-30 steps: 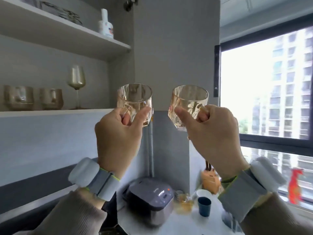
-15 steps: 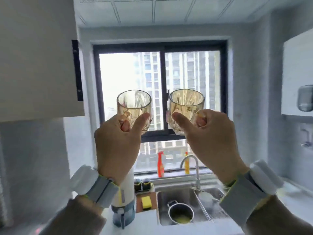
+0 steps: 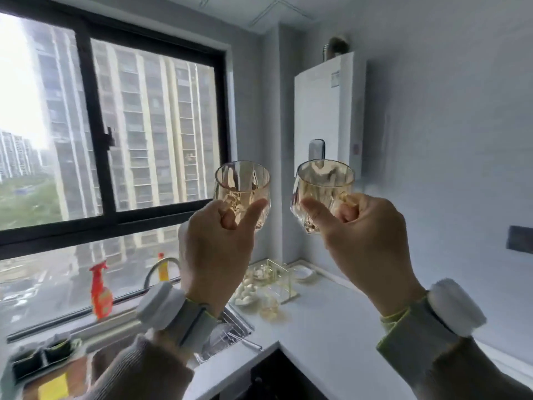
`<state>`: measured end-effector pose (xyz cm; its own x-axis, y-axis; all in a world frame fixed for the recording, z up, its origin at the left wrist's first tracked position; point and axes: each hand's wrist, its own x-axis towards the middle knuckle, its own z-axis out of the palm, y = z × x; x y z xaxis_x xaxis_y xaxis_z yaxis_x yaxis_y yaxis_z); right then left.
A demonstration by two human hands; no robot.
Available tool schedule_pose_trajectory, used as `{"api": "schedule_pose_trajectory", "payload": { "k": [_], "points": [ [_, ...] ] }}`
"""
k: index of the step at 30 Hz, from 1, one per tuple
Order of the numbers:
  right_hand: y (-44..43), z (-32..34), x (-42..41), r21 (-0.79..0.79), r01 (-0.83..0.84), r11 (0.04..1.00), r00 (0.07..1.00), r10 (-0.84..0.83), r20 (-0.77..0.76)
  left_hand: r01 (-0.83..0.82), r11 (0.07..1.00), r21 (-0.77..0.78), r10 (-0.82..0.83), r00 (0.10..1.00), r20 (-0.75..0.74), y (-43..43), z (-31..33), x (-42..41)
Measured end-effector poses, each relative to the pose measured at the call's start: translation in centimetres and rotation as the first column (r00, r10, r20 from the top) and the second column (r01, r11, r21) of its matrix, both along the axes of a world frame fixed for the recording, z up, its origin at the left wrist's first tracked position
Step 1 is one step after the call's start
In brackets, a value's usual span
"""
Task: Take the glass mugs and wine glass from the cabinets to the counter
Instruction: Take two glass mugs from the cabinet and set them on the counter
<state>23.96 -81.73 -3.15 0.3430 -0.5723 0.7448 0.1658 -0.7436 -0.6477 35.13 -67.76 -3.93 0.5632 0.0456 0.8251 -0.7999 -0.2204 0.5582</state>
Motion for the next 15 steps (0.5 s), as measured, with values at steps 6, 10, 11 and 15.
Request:
{"api": "schedule_pose_trajectory", "payload": {
  "k": [6,10,11,15],
  "points": [
    [-11.2,-1.4,-3.3,0.005,0.172,0.985,0.985,-0.172,-0.033,0.196,0.98,-0.006,-0.197,0.98,-0.024,-12.9,-1.6,-1.5],
    [-17.8,-2.6,-6.1,-0.015,0.264,0.964,0.963,-0.265,-0.059,0.29,0.957,-0.001,-0.289,0.956,-0.045,-20.6,-2.9,-3.4],
    [-19.4,-3.0,-6.8,-0.022,0.279,0.96,0.959,-0.28,-0.052,0.304,0.953,0.0,-0.303,0.952,-0.048,-22.4,-3.3,-3.9],
    [-24.2,-4.8,-9.0,-0.058,0.375,0.925,0.923,-0.379,-0.066,0.367,0.93,0.008,-0.365,0.927,-0.092,-28.4,-4.7,-5.2]
  ]
}}
